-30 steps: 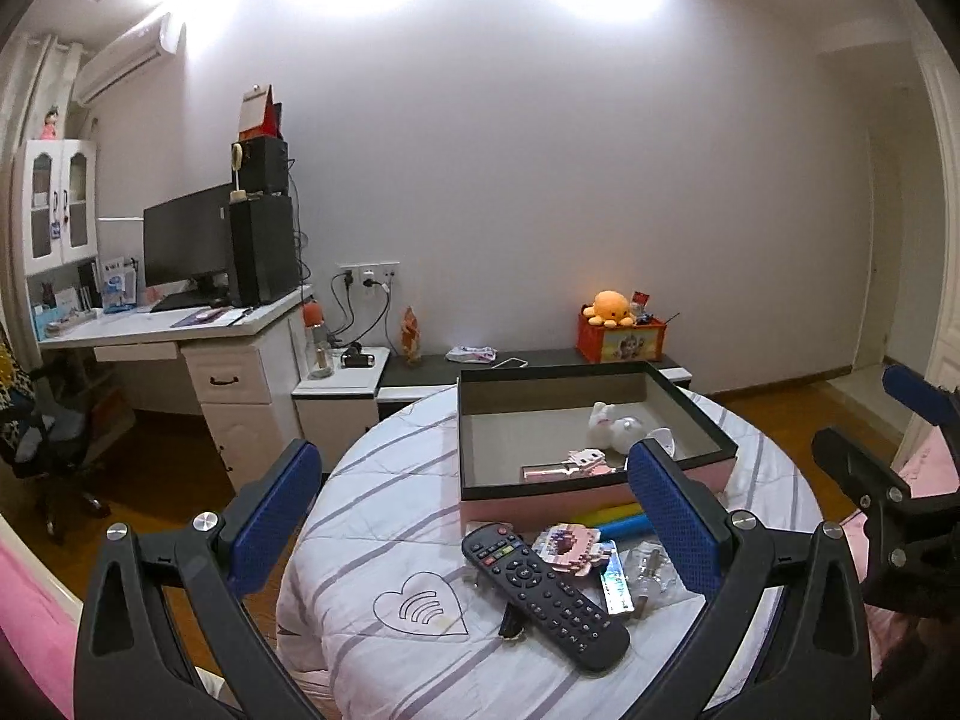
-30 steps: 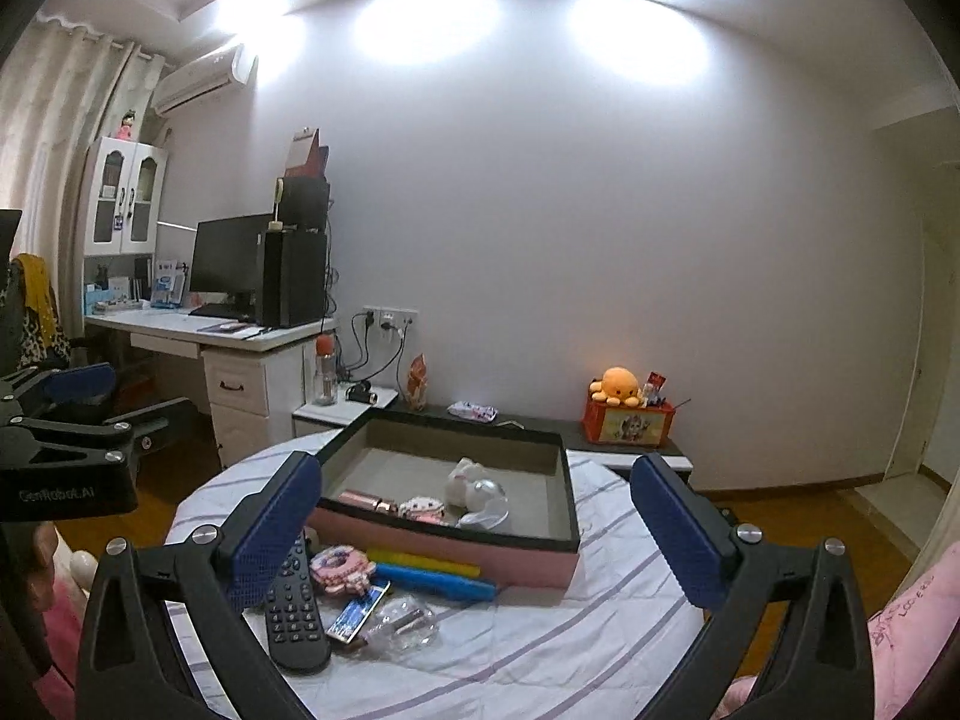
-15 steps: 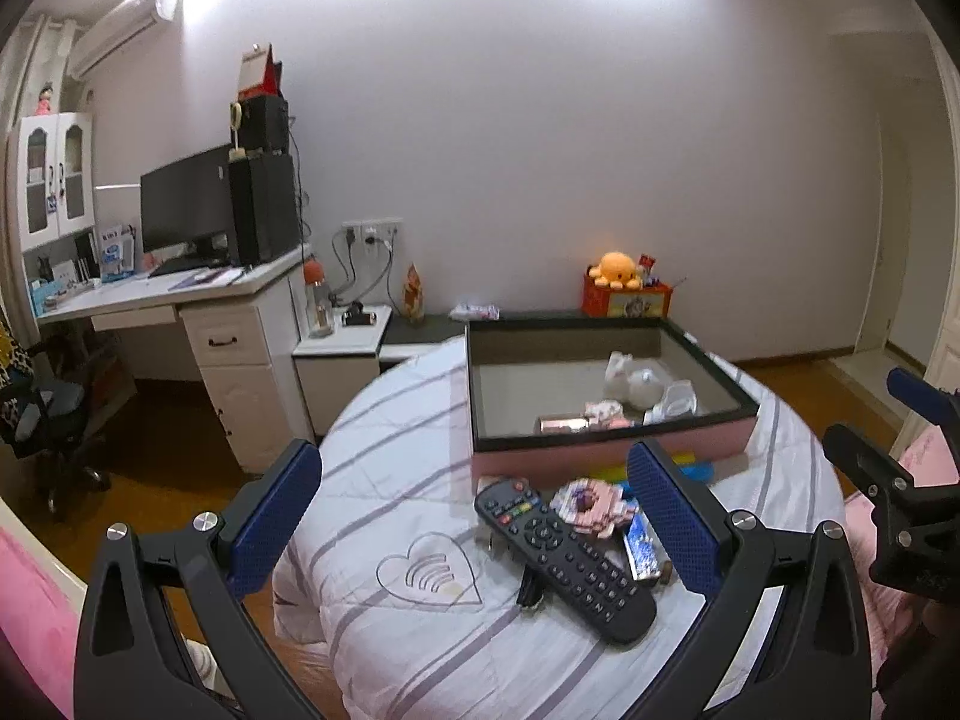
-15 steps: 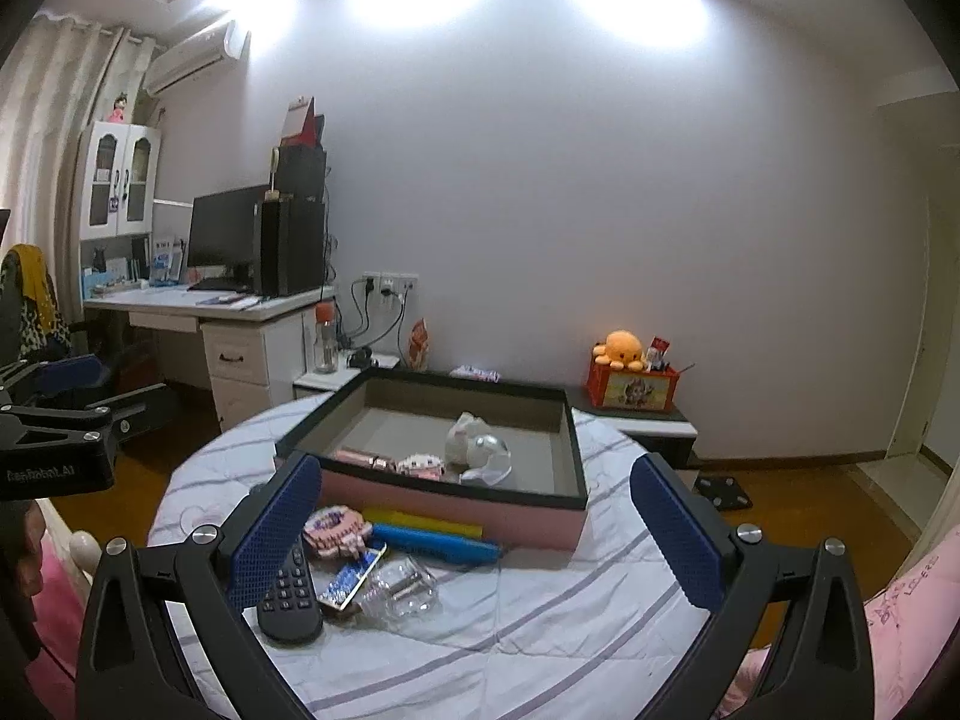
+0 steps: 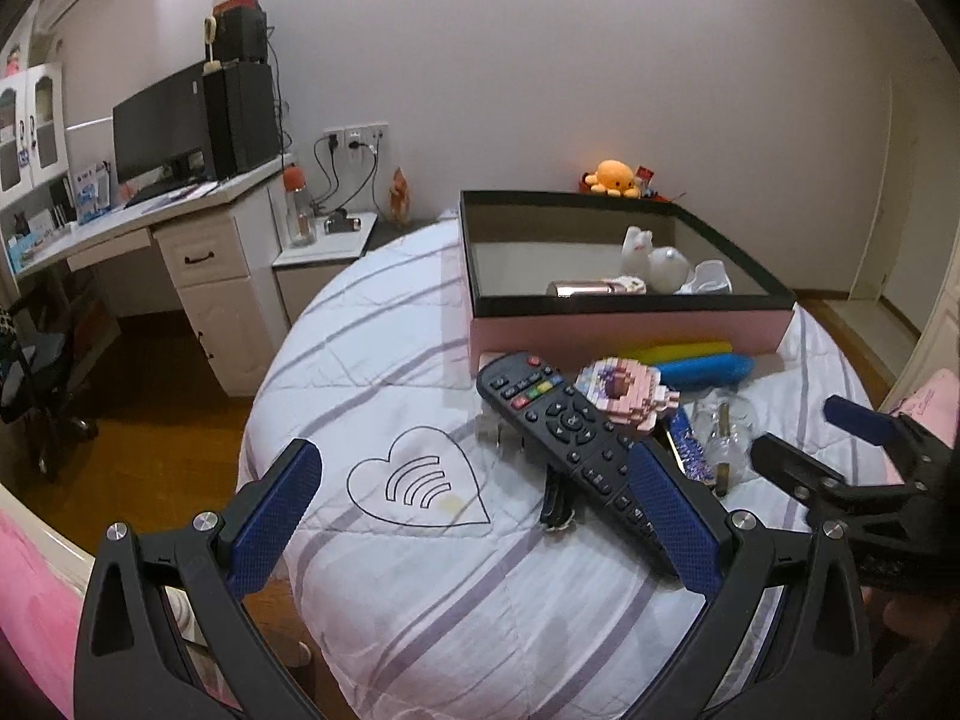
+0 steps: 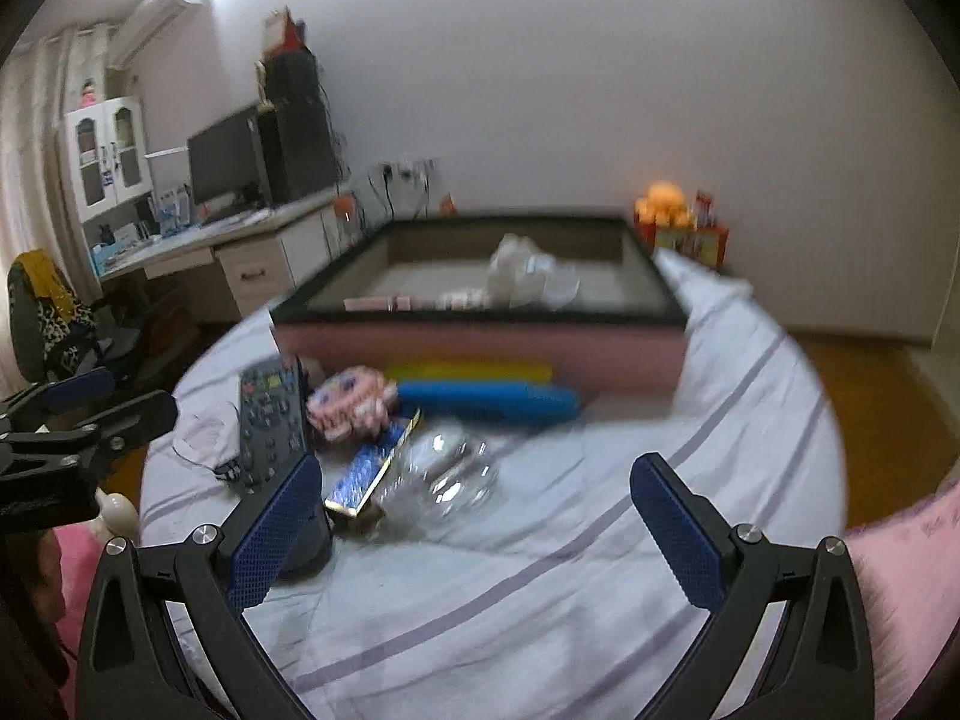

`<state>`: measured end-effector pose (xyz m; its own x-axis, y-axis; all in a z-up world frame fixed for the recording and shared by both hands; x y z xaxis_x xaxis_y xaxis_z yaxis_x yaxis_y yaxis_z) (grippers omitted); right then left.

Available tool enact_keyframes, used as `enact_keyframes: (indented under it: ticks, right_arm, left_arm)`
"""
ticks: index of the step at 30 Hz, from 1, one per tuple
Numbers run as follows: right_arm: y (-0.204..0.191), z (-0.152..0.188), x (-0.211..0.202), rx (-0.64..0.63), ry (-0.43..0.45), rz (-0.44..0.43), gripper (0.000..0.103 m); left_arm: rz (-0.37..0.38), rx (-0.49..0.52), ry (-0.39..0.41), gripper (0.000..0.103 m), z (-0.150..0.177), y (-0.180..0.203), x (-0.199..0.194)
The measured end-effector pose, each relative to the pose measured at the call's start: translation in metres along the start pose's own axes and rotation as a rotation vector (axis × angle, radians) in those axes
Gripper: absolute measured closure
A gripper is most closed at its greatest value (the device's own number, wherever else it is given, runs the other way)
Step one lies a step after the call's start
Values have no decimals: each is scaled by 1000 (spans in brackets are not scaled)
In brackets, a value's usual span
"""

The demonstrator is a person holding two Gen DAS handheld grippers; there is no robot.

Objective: Organize rigid objects
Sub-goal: 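Move both grippers back toward the remaining items on the bed, then grasp the clear plastic bottle with the right gripper while the left grasps the black remote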

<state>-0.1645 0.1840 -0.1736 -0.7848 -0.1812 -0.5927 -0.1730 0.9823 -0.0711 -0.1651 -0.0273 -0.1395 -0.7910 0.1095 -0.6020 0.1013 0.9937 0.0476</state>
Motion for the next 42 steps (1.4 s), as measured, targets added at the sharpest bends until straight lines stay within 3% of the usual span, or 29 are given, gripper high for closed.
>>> enact_keyframes:
  ticks: [9,12,14,18,20,24,34,38,42]
  right_arm:
    - [-6,-6,47,12,-119,31,0]
    - [3,-3,51,30,-150,13,6]
    - [10,-1,47,8,-151,50,7]
    - [38,4,43,5,-190,132,26]
    - [47,3,40,10,-195,131,31]
    - [38,-5,44,-29,-217,71,31]
    - [41,-19,69,-51,-243,17,31]
    - [42,-19,71,-57,-233,3,32]
    - [44,-20,73,-54,-225,-10,40]
  left_arm:
    - [36,22,-51,0,6,3,12]
    - [42,22,-57,0,8,6,13]
    - [53,30,-65,0,10,10,15]
    - [38,47,-82,0,14,24,21]
    - [39,46,-98,0,15,33,24]
    - [45,54,-117,0,17,53,28]
    - [-34,113,-208,0,28,78,54]
    - [-4,79,-216,1,26,68,53]
    - [5,8,-230,3,26,40,49]
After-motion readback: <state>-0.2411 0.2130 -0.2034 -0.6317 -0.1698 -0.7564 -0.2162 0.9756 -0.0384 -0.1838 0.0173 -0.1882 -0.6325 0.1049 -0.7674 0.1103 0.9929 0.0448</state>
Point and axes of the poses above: each gripper's, at about its wrist camera, not at the fingertips, and x roughly the way its jaws point, y to its right, z to its underside, the point moved 1 cm from there along x, roughly the way its jaws point, and after that the axes turned 3 degrees about -x, right-handed, at the moved point
